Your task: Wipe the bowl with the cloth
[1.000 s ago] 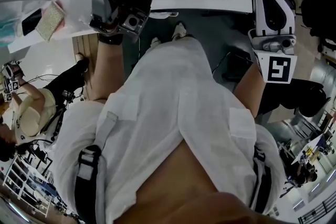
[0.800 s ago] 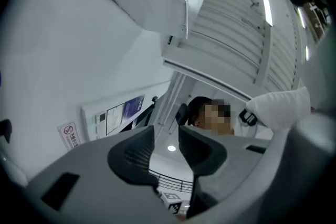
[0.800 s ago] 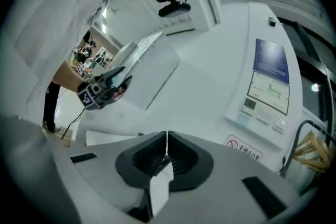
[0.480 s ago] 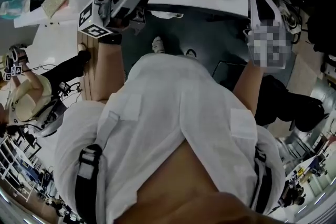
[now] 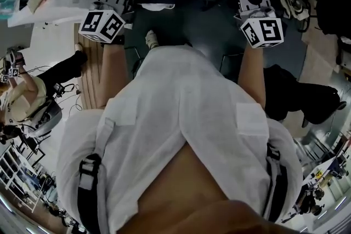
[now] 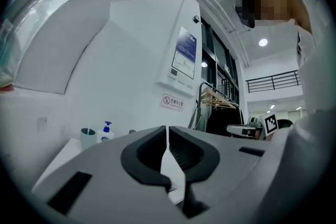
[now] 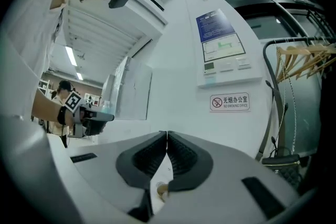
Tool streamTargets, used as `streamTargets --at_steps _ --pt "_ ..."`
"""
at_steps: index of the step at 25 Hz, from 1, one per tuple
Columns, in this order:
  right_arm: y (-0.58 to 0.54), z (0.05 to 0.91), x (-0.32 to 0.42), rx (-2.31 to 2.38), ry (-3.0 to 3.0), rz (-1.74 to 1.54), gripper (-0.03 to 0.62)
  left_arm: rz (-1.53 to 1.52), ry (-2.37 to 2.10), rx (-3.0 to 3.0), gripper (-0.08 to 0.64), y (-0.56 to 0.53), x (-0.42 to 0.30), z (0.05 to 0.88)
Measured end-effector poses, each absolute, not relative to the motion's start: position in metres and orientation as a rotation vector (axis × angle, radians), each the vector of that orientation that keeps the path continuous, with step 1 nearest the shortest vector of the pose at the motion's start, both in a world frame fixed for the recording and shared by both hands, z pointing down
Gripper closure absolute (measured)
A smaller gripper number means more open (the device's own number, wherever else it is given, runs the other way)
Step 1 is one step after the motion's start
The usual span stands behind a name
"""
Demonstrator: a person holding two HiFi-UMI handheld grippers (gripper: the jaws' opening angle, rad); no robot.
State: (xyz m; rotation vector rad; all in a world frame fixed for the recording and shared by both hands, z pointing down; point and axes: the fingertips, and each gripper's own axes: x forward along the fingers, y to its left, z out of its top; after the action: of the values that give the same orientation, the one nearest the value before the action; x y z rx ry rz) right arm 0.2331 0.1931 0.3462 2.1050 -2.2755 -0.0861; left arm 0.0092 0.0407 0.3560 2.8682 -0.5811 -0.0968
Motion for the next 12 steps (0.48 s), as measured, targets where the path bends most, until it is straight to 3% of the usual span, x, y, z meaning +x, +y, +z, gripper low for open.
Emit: streamTargets --at_steps 12 --pt "0.190 0.350 0.241 2.019 -2.371 -0.101 0.565 -0.119 -0.578 2.869 0.537 0.062 0.027 0.360"
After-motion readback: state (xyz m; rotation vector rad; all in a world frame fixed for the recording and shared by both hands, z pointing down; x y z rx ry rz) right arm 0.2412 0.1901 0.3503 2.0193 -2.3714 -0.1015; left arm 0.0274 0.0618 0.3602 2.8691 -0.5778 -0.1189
